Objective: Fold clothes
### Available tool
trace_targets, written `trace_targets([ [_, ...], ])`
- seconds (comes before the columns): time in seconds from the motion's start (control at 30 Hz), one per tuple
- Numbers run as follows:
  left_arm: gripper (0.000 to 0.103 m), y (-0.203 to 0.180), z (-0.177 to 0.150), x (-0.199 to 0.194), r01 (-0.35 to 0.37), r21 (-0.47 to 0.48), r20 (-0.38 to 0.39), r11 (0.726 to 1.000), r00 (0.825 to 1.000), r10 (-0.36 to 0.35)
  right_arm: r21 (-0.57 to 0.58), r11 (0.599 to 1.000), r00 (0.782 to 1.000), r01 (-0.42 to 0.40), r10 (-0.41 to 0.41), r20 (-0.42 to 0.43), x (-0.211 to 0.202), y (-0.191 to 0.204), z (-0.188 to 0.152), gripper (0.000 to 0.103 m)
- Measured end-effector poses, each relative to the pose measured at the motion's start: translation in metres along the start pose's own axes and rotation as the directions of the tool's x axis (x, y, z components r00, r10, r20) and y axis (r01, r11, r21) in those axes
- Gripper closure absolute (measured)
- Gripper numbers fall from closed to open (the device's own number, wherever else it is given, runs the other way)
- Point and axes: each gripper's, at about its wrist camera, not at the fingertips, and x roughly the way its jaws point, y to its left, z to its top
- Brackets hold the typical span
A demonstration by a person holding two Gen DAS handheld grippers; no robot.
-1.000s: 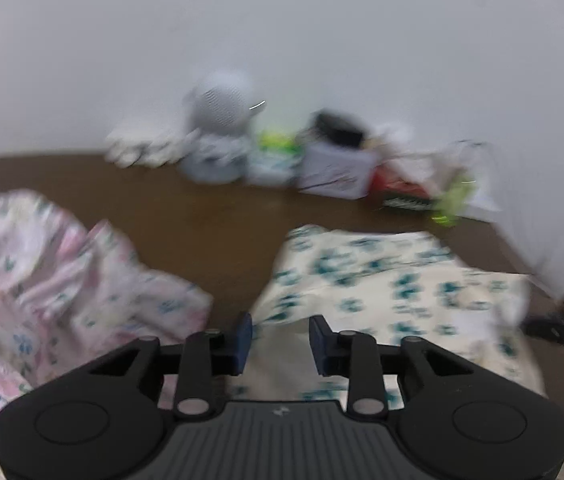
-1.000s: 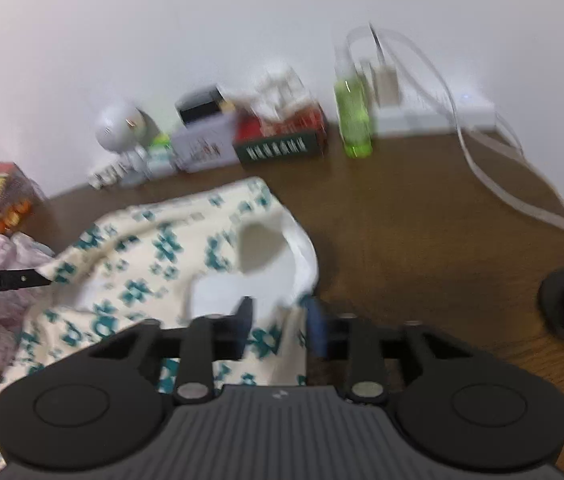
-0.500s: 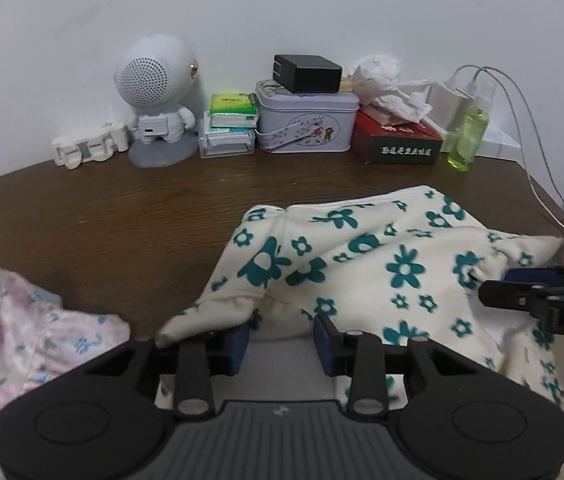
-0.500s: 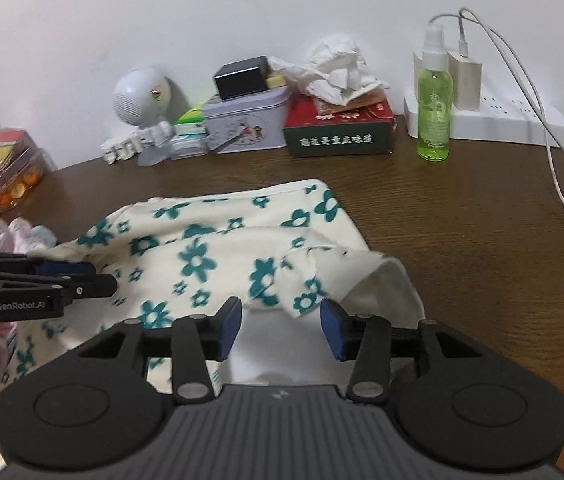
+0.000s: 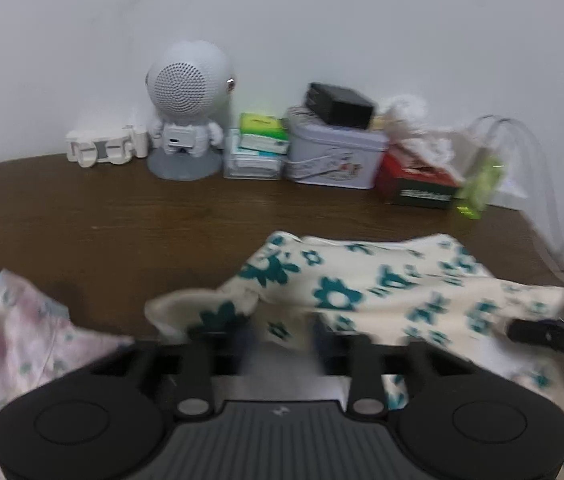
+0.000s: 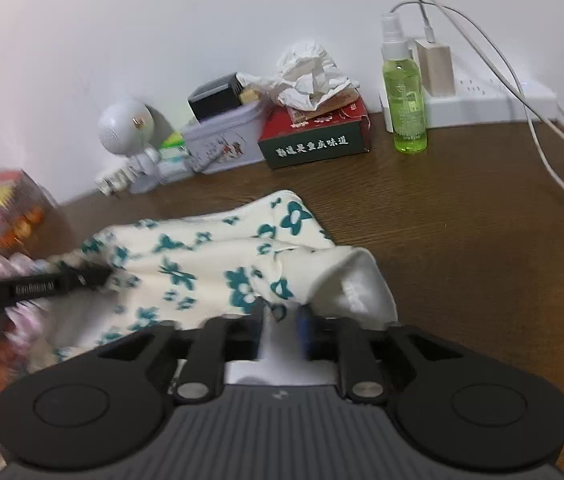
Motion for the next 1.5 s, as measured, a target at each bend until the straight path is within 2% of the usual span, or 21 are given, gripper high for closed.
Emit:
trace_targets([
  [0.1, 0.041, -0.007, -0.011, -0.033, 0.028, 0.093, 0.021, 0.995, 0.999, -0.03, -0.028, 0.998, 0.998, -0.051, 0.052, 0.034, -0.031, 0.006, -0.001, 0.058],
  [0.17, 0.043, -0.015, -0.018, -0.04, 0.046, 0.184, -0.006, 0.982, 0.999, -0.045, -0.081, 0.995, 0.998, -0.065, 0.066, 0.015, -0.045, 0.017, -0.01, 0.058],
  [0.23, 0.044, -0.024, -0.024, -0.041, 0.059, 0.263, -0.045, 0.963, 0.998, -0.049, -0.141, 0.988, 0.998, -0.06, 0.057, -0.028, -0.049, 0.03, -0.022, 0.057],
  [0.33, 0.054, -0.032, -0.029, -0.027, 0.096, 0.286, -0.092, 0.954, 0.993, -0.072, -0.213, 0.977, 0.998, -0.012, -0.002, -0.067, -0.043, 0.046, -0.038, 0.056],
  [0.37, 0.062, -0.033, -0.03, -0.022, 0.11, 0.279, -0.108, 0.954, 0.991, -0.083, -0.225, 0.974, 0.997, 0.002, -0.02, -0.075, -0.04, 0.049, -0.041, 0.055],
  [0.4, 0.084, -0.036, -0.03, -0.017, 0.108, 0.282, -0.114, 0.953, 0.99, -0.078, -0.234, 0.972, 0.996, 0.017, -0.037, -0.082, -0.038, 0.05, -0.044, 0.055],
  [0.47, 0.101, -0.042, -0.032, -0.009, 0.079, 0.309, -0.106, 0.948, 0.993, -0.048, -0.246, 0.969, 0.994, 0.04, -0.064, -0.091, -0.035, 0.051, -0.05, 0.055],
  [0.73, 0.103, -0.032, -0.023, -0.001, -0.012, 0.263, -0.043, 0.965, 0.999, 0.024, -0.257, 0.963, 0.992, 0.085, -0.107, -0.072, -0.046, 0.045, -0.062, 0.055],
  [0.77, 0.102, -0.027, -0.02, -0.001, 0.009, 0.231, -0.047, 0.973, 0.999, 0.002, -0.26, 0.961, 0.992, 0.089, -0.11, -0.068, -0.047, 0.045, -0.063, 0.055],
  [0.83, 0.091, -0.016, -0.015, -0.004, 0.111, 0.13, -0.073, 0.985, 0.992, -0.102, -0.262, 0.961, 0.992, 0.085, -0.106, -0.067, -0.048, 0.046, -0.065, 0.052],
  [0.9, 0.06, -0.012, -0.01, -0.005, 0.161, 0.064, -0.093, 0.985, 0.984, -0.155, -0.269, 0.96, 0.992, 0.081, -0.103, -0.067, -0.048, 0.047, -0.065, 0.047],
  [1.0, 0.058, -0.017, -0.005, -0.002, 0.17, 0.061, -0.106, 0.983, 0.981, -0.163, -0.286, 0.955, 0.992, 0.085, -0.108, -0.066, -0.047, 0.05, -0.067, 0.044],
  [1.07, 0.06, -0.024, -0.003, 0.002, 0.17, 0.069, -0.115, 0.983, 0.98, -0.162, -0.292, 0.953, 0.992, 0.085, -0.109, -0.067, -0.047, 0.051, -0.068, 0.044],
  [1.1, 0.067, -0.027, -0.003, 0.004, 0.164, 0.085, -0.12, 0.983, 0.981, -0.153, -0.291, 0.953, 0.992, 0.084, -0.108, -0.067, -0.047, 0.051, -0.068, 0.043],
  [1.13, 0.076, -0.031, -0.004, 0.007, 0.157, 0.1, -0.125, 0.982, 0.982, -0.144, -0.29, 0.953, 0.992, 0.082, -0.106, -0.069, -0.047, 0.051, -0.067, 0.043],
  [1.17, 0.094, -0.035, -0.005, 0.009, 0.15, 0.122, -0.125, 0.981, 0.983, -0.134, -0.289, 0.954, 0.992, 0.08, -0.105, -0.07, -0.047, 0.05, -0.067, 0.043],
  [1.2, 0.101, -0.038, -0.007, 0.01, 0.133, 0.148, -0.118, 0.98, 0.986, -0.116, -0.289, 0.954, 0.992, 0.079, -0.104, -0.071, -0.047, 0.05, -0.067, 0.043],
  [1.3, 0.102, -0.047, -0.012, 0.01, 0.065, 0.214, -0.085, 0.975, 0.995, -0.048, -0.293, 0.953, 0.992, 0.079, -0.104, -0.071, -0.047, 0.051, -0.067, 0.042],
  [1.37, 0.103, -0.046, -0.01, 0.012, 0.036, 0.213, -0.067, 0.976, 0.998, -0.022, -0.299, 0.951, 0.992, 0.082, -0.107, -0.071, -0.047, 0.051, -0.068, 0.042],
  [1.5, 0.102, -0.038, -0.008, 0.014, 0.025, 0.178, -0.043, 0.984, 0.999, -0.018, -0.316, 0.944, 0.99, 0.091, -0.119, -0.07, -0.046, 0.053, -0.069, 0.042],
])
